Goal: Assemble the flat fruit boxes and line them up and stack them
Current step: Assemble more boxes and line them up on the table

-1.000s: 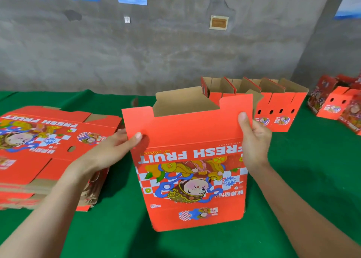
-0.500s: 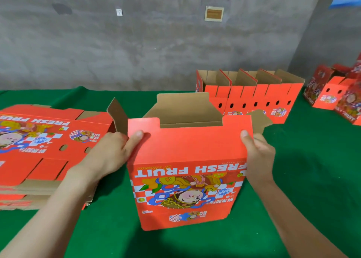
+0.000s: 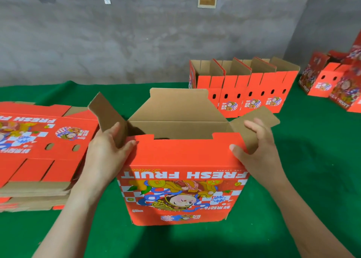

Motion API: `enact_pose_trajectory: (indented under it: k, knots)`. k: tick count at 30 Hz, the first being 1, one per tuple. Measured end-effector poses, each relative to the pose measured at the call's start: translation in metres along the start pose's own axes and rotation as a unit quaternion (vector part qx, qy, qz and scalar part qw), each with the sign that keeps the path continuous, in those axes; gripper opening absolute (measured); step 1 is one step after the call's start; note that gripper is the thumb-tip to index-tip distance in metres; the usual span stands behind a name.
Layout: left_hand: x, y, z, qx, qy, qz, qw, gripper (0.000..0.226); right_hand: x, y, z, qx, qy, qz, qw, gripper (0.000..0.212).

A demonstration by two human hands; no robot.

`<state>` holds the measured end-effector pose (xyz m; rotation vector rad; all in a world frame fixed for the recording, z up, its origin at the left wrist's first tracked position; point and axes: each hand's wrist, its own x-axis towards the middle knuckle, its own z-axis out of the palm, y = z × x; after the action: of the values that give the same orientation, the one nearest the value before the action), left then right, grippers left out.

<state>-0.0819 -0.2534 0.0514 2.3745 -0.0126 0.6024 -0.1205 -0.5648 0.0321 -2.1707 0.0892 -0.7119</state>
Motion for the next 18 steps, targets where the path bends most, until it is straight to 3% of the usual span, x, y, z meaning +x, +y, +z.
enact_pose_trajectory:
  k: [7, 12, 15, 18]
  knots:
    - [0.003, 0.000, -0.005, 0.052, -0.056, 0.049, 0.996, 0.071, 0.006, -0.026, 0.004, -0.057, -0.090, -0.182, 0.977, 0.069]
    - [0.001, -0.001, -0.010, -0.051, -0.070, 0.214, 0.973, 0.095, 0.006, -0.027, 0.007, -0.049, -0.101, -0.221, 0.969, 0.043]
    - [-0.002, 0.000, -0.007, -0.103, -0.071, 0.231, 0.965, 0.083, 0.006, -0.024, 0.007, -0.033, -0.058, -0.223, 0.973, 0.039]
    - [0.000, -0.004, -0.007, -0.113, -0.104, 0.217, 0.964, 0.084, 0.005, -0.023, 0.007, -0.009, -0.047, -0.210, 0.976, 0.055]
